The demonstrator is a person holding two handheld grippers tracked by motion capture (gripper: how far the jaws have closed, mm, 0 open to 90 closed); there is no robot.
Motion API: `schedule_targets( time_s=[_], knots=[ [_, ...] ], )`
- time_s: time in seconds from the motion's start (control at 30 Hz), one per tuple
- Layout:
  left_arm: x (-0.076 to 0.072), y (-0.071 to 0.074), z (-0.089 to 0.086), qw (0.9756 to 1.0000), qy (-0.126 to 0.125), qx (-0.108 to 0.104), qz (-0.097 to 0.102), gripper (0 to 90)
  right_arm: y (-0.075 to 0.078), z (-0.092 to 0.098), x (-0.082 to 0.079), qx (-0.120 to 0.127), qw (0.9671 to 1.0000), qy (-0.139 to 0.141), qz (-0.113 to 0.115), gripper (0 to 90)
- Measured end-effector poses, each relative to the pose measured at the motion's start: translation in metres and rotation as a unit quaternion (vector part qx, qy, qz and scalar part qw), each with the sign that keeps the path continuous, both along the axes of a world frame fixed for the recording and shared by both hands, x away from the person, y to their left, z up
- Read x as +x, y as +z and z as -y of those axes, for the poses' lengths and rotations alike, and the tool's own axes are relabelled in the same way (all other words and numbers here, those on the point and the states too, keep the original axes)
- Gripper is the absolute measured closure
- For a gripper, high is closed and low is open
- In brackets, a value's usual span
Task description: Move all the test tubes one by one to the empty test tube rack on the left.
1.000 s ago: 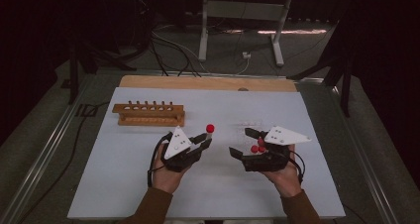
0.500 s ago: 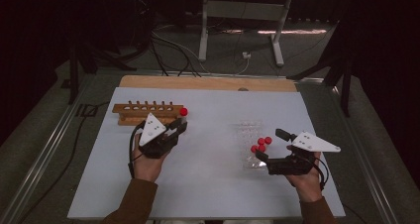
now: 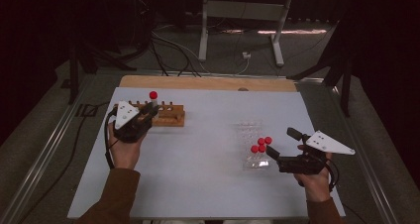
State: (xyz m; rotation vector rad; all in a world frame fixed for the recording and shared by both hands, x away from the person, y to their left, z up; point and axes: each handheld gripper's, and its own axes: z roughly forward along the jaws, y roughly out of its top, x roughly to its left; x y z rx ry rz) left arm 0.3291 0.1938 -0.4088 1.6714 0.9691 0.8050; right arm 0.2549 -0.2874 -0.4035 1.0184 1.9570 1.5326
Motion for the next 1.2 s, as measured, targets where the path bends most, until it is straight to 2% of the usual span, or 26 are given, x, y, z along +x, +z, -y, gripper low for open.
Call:
schedule_targets(
  time_s=[0.03, 0.07, 0.1, 0.23, 0.3, 0.37, 0.43, 0.5, 0.63, 0.8, 0.83, 0.87, 0.93, 1.03, 1.2],
  knots=[
    [0.000, 0.000, 0.000, 1.0000, 0.000, 0.000, 0.000, 76.2, 0.000, 0.000, 0.000, 0.000, 1.0000, -0.001, 0.000, 0.7],
    [0.005, -0.001, -0.007, 0.9999, 0.013, -0.001, -0.001, 76.2, 0.000, 0.001, 0.000, -0.001, 1.0000, -0.003, 0.000, 0.7],
    [0.005, -0.001, -0.007, 0.9999, 0.013, -0.001, -0.001, 76.2, 0.000, 0.001, 0.000, -0.001, 1.0000, -0.003, 0.001, 0.7],
    [0.016, -0.002, -0.020, 0.9992, 0.039, -0.007, -0.002, 76.2, -0.001, 0.004, 0.001, 0.002, 1.0000, -0.006, 0.001, 0.7],
    [0.023, -0.005, -0.027, 0.9982, 0.060, 0.003, -0.006, 76.2, -0.002, 0.007, 0.002, 0.004, 1.0000, -0.009, -0.001, 0.7],
    [0.026, -0.007, -0.029, 0.9977, 0.067, 0.005, -0.008, 76.2, -0.003, 0.008, 0.003, 0.006, 0.9999, -0.009, -0.002, 0.7],
    [0.034, -0.011, -0.035, 0.9961, 0.086, 0.012, -0.016, 76.1, -0.003, 0.010, 0.003, 0.006, 0.9999, -0.011, -0.002, 0.7],
    [0.035, -0.012, -0.037, 0.9955, 0.092, 0.012, -0.017, 76.2, -0.002, 0.012, 0.003, 0.010, 0.9999, -0.013, 0.000, 0.8],
    [0.041, -0.014, -0.046, 0.9928, 0.117, 0.014, -0.021, 76.1, -0.002, 0.014, 0.002, 0.015, 0.9998, -0.014, 0.001, 0.8],
    [0.049, -0.018, -0.058, 0.9881, 0.151, 0.011, -0.027, 76.2, -0.001, 0.013, 0.001, 0.013, 0.9998, -0.013, 0.003, 0.8],
    [0.051, -0.019, -0.061, 0.9862, 0.163, 0.011, -0.029, 76.2, -0.001, 0.013, 0.001, 0.014, 0.9998, -0.012, 0.002, 0.8],
    [0.051, -0.019, -0.061, 0.9862, 0.163, 0.011, -0.029, 76.2, -0.001, 0.013, 0.001, 0.016, 0.9998, -0.010, 0.002, 0.8],
    [0.054, -0.022, -0.064, 0.9840, 0.175, 0.006, -0.031, 76.2, -0.001, 0.014, 0.001, 0.022, 0.9997, -0.010, 0.001, 0.8],
    [0.057, -0.025, -0.066, 0.9822, 0.184, -0.002, -0.037, 76.2, 0.000, 0.016, 0.001, 0.025, 0.9996, -0.010, 0.003, 0.7],
    [0.060, -0.031, -0.067, 0.9811, 0.188, -0.003, -0.047, 76.0, 0.000, 0.018, 0.001, 0.029, 0.9995, -0.011, 0.004, 0.8]
  ],
)
